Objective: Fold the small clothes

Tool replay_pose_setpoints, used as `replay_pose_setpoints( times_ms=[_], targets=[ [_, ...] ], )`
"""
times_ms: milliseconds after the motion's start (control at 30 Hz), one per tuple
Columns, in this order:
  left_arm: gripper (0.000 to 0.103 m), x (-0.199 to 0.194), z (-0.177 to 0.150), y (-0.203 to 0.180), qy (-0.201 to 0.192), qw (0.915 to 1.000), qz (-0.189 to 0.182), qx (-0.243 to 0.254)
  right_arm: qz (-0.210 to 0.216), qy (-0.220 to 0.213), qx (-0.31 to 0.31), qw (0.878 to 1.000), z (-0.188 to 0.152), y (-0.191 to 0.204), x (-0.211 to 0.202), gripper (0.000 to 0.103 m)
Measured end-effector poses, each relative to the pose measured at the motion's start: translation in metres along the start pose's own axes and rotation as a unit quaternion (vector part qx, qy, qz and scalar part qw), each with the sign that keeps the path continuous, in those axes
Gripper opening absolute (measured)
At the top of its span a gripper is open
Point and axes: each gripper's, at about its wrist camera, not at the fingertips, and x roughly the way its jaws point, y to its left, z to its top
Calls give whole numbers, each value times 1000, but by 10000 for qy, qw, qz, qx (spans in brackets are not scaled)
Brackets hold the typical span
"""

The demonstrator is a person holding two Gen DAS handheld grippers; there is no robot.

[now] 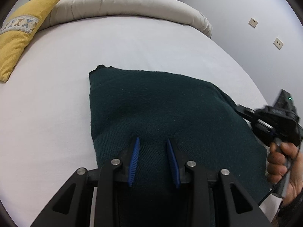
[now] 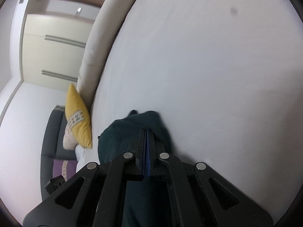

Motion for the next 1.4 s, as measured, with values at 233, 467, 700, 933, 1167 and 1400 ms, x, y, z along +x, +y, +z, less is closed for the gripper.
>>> replay_pose_setpoints(
  times_ms=[233, 467, 700, 933, 1167, 1400],
  targets=[
    [34, -18, -8, 12, -88, 9986, -328, -414, 282, 170, -1160, 9927, -58, 89, -51, 42],
    [34, -16, -14, 3, -186, 9997, -84, -165, 237, 1031, -1185, 9873, -126, 65, -11, 60],
    [34, -22, -22, 4, -329, 9994, 19, 41, 414, 1007, -1085, 9881, -149, 15, -49, 31],
    [48, -69, -34, 21, -662, 9967, 82, -461, -515, 399, -1561, 9856, -136, 45, -98, 52],
    [75, -71, -30, 18, -703, 9965, 30, -459, -418, 254, -1962, 9793, -86, 94, -62, 73],
    [82, -17, -32, 65, 83, 9838, -769, -1617, -182, 1132, -989, 9885, -46, 60, 22, 73]
  ],
)
